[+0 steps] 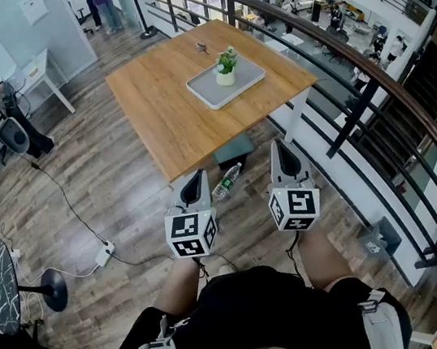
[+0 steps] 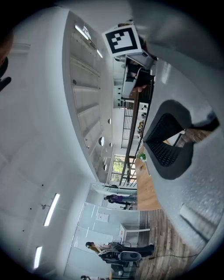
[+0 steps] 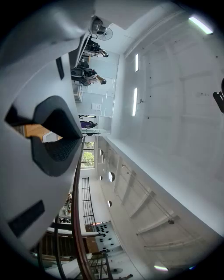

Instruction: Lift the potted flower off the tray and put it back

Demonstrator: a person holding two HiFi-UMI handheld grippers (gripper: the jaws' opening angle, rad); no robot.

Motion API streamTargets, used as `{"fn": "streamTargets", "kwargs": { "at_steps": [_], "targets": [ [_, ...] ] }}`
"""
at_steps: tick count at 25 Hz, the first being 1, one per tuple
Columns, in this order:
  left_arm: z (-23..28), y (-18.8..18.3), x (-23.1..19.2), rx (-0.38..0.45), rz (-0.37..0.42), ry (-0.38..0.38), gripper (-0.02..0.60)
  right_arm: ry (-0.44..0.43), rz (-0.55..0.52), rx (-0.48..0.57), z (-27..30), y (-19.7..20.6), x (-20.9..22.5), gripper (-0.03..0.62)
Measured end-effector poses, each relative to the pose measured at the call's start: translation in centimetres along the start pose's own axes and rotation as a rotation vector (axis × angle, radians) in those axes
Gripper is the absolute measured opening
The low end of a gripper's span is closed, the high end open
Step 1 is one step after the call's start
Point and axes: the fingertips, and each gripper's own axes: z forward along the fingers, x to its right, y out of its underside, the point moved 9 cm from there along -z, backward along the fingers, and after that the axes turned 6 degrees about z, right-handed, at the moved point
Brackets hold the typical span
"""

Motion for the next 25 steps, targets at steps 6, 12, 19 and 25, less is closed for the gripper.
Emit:
{"fn": "streamTargets", "kwargs": {
  "at_steps": [6, 12, 19, 25],
  "targets": [
    [-0.1, 0.1, 0.3, 0.002, 0.004, 0.008, 0.012, -0.004, -0.011, -0.013, -0.3, 0.3, -0.3, -0.003],
    [0.2, 0.2, -0.1, 0.0, 0.002, 0.022, 0.012, -0.01, -0.028, -0.001, -0.1, 0.5, -1.2, -0.003],
    [0.9, 0.3, -2.3, 0.009, -0.008, 0.033, 0.012, 0.007, -0.024, -0.008, 1.5, 0.8, -2.5, -0.003],
    [1.0, 1.1, -5.5, 0.02, -0.008, 0.05, 0.012, 0.035, -0.027, -0.007, 2.5, 1.9, -5.0, -0.003]
  ]
}}
